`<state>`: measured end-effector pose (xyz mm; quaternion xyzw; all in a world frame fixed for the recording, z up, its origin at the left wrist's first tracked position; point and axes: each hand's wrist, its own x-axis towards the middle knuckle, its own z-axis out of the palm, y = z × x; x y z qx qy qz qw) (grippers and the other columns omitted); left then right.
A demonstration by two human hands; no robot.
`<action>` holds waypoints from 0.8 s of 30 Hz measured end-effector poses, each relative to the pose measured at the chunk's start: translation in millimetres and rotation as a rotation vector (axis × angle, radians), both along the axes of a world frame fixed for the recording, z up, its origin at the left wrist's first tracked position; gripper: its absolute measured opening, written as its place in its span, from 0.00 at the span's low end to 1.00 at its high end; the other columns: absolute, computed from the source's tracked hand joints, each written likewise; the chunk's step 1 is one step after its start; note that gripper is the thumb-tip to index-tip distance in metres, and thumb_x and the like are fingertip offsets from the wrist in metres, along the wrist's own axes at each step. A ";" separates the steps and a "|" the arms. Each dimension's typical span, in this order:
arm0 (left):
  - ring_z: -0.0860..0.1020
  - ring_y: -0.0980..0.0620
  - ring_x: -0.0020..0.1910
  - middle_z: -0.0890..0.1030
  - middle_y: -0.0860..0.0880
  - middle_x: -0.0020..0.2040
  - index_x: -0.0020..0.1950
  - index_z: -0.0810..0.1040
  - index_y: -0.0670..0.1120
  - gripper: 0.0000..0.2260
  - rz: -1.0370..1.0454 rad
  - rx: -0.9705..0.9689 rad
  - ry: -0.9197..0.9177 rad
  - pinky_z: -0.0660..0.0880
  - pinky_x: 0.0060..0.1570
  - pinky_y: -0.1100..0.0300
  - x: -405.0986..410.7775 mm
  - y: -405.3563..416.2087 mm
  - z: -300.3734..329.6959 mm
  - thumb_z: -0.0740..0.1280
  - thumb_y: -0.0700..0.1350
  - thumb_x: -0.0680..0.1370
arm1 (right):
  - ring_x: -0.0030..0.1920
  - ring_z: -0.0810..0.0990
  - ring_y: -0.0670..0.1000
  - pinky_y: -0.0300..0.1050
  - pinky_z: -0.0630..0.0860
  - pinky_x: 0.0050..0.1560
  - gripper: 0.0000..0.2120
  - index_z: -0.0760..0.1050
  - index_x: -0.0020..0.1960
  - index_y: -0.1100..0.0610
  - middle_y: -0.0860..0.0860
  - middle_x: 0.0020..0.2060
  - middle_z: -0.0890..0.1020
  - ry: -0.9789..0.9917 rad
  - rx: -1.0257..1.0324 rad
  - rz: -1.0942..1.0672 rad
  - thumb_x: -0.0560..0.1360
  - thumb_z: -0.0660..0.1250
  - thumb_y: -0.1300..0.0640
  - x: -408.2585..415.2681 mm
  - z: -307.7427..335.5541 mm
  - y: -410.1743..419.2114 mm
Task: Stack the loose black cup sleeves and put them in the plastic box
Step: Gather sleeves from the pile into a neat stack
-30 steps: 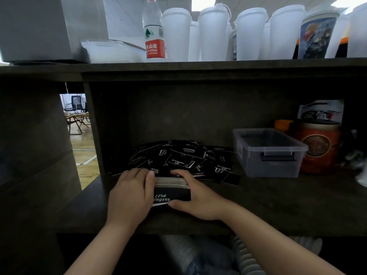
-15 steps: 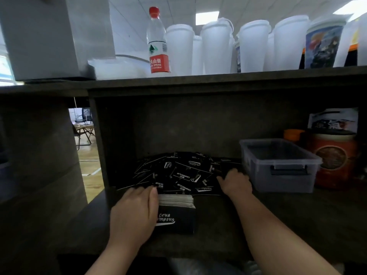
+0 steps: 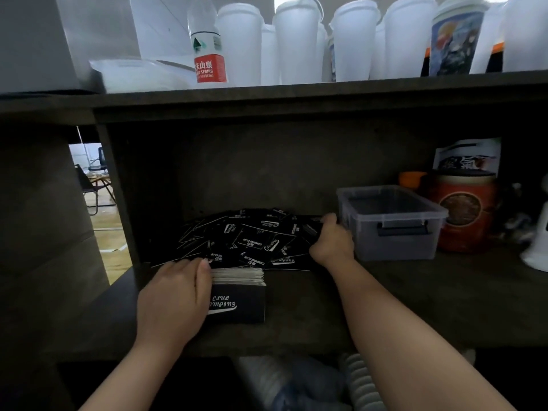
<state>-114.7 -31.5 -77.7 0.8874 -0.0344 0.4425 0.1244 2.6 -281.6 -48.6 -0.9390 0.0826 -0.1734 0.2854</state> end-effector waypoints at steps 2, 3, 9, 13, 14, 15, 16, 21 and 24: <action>0.74 0.51 0.36 0.74 0.55 0.33 0.37 0.76 0.49 0.20 0.006 0.006 -0.003 0.67 0.30 0.59 -0.2 -0.4 0.2 0.49 0.53 0.80 | 0.65 0.66 0.59 0.51 0.70 0.62 0.31 0.63 0.66 0.52 0.57 0.65 0.68 -0.170 -0.054 0.047 0.68 0.71 0.65 -5.5 4.0 3.8; 0.74 0.50 0.36 0.74 0.55 0.33 0.37 0.76 0.49 0.20 0.011 0.006 -0.005 0.66 0.30 0.59 -0.3 -0.3 0.0 0.49 0.53 0.80 | 0.64 0.66 0.58 0.49 0.70 0.59 0.31 0.64 0.65 0.52 0.57 0.64 0.68 -0.238 -0.045 0.075 0.67 0.71 0.68 -7.6 5.2 5.5; 0.74 0.51 0.36 0.74 0.55 0.33 0.37 0.75 0.50 0.20 0.023 0.001 0.010 0.63 0.30 0.60 -1.6 -0.3 -0.8 0.49 0.53 0.80 | 0.49 0.77 0.50 0.43 0.73 0.46 0.20 0.69 0.59 0.55 0.50 0.48 0.77 -0.433 0.347 -0.002 0.72 0.64 0.71 -11.9 5.2 -7.6; 0.74 0.50 0.37 0.75 0.54 0.33 0.37 0.75 0.49 0.20 0.014 0.002 0.019 0.64 0.31 0.59 -2.7 0.3 -0.5 0.49 0.53 0.80 | 0.45 0.78 0.46 0.29 0.69 0.39 0.14 0.72 0.49 0.52 0.47 0.43 0.79 -0.504 0.608 0.160 0.73 0.67 0.70 -11.8 10.8 2.2; 0.75 0.50 0.37 0.75 0.54 0.33 0.37 0.75 0.49 0.20 0.014 0.000 0.020 0.64 0.31 0.59 -2.6 0.9 -0.4 0.49 0.53 0.80 | 0.45 0.79 0.47 0.30 0.70 0.39 0.15 0.72 0.47 0.51 0.48 0.42 0.79 -0.446 0.692 0.270 0.73 0.69 0.70 -13.1 11.8 8.2; 0.75 0.50 0.37 0.75 0.54 0.33 0.37 0.75 0.49 0.20 0.013 -0.005 0.021 0.64 0.31 0.59 -2.0 1.3 -0.6 0.49 0.53 0.80 | 0.45 0.80 0.48 0.31 0.72 0.39 0.15 0.73 0.45 0.51 0.49 0.41 0.80 -0.352 0.762 0.392 0.72 0.70 0.70 -15.3 11.8 13.6; 0.75 0.50 0.38 0.75 0.54 0.35 0.39 0.75 0.49 0.19 0.011 -0.016 0.026 0.64 0.31 0.59 -1.7 1.2 -0.3 0.49 0.54 0.80 | 0.46 0.80 0.49 0.34 0.74 0.41 0.14 0.73 0.44 0.52 0.50 0.42 0.81 -0.231 0.795 0.510 0.72 0.70 0.70 -17.7 11.6 17.5; 0.74 0.48 0.60 0.75 0.50 0.63 0.66 0.72 0.49 0.16 -0.053 -0.146 0.057 0.74 0.45 0.53 -3.0 -2.1 2.9 0.56 0.52 0.81 | 0.53 0.79 0.49 0.55 0.72 0.60 0.10 0.81 0.45 0.46 0.45 0.44 0.84 0.330 0.595 0.983 0.75 0.69 0.62 -28.9 4.2 29.1; 0.78 0.48 0.52 0.81 0.52 0.51 0.54 0.80 0.50 0.18 -0.035 -0.042 0.046 0.74 0.42 0.55 -2.4 -1.4 1.6 0.51 0.54 0.81 | 0.58 0.80 0.49 0.49 0.75 0.63 0.12 0.81 0.56 0.52 0.48 0.52 0.84 0.470 0.724 1.139 0.80 0.60 0.60 -36.9 3.1 37.2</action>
